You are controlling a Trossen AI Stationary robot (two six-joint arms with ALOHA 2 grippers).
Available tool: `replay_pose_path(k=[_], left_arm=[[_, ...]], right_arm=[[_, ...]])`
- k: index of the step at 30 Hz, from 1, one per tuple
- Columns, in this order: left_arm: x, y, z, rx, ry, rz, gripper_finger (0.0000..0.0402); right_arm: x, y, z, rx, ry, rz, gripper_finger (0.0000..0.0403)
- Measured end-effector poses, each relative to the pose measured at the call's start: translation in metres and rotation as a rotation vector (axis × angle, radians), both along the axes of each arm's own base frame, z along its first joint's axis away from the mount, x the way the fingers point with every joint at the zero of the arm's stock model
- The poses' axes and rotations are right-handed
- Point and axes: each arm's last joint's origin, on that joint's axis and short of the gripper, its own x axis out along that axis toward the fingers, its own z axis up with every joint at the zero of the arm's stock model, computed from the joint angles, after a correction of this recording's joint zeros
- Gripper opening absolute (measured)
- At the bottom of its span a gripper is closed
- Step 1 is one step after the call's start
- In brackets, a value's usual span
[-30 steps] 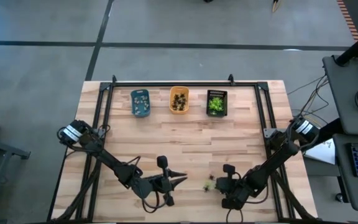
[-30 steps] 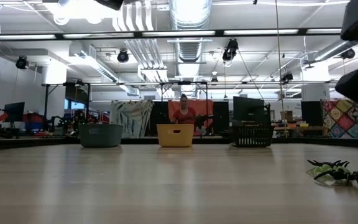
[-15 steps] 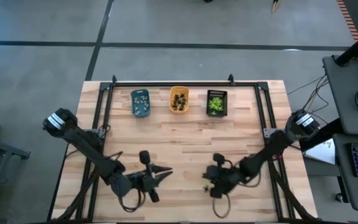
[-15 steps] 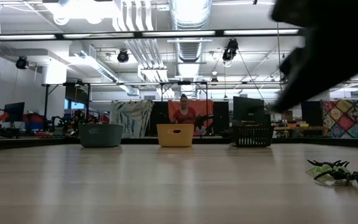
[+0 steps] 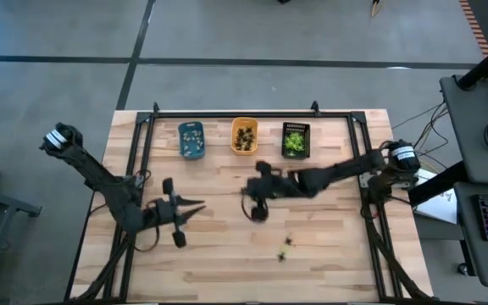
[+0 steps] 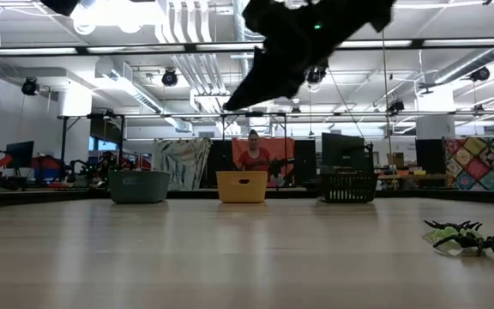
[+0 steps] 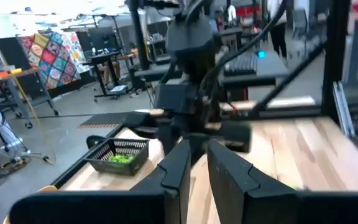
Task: Sort Halloween decoration
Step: Put the white skull toy into the blue bin
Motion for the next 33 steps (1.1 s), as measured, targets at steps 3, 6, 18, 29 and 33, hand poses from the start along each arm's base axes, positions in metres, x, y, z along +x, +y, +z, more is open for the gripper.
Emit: replay_pose_path(k=[3, 6, 18, 29, 33], left_arm=[[-0.011, 0.009, 0.005, -0.034, -0.036, 0.006, 0.0039], [-0.02, 0.018, 0.009, -0.06, -0.067, 0.009, 0.0039], [-0.04, 0.035, 0.025, -0.046, -0.121, 0.008, 0.0039], [-0.044, 0.039, 0.027, -0.022, -0.116, 0.03, 0.0039], [-0.044, 0.039, 0.026, -0.014, -0.107, 0.031, 0.0039]], right_arm=[[0.02, -0.027, 0.01, -0.026, -0.048, 0.016, 0.0011], [0.038, -0.053, 0.015, -0.036, -0.096, 0.038, 0.0011], [0.114, -0.134, 0.007, -0.127, -0.242, -0.01, 0.0011], [0.168, -0.187, -0.021, -0.073, -0.289, -0.117, 0.0011], [0.177, -0.203, -0.029, -0.03, -0.281, -0.169, 0.0014]])
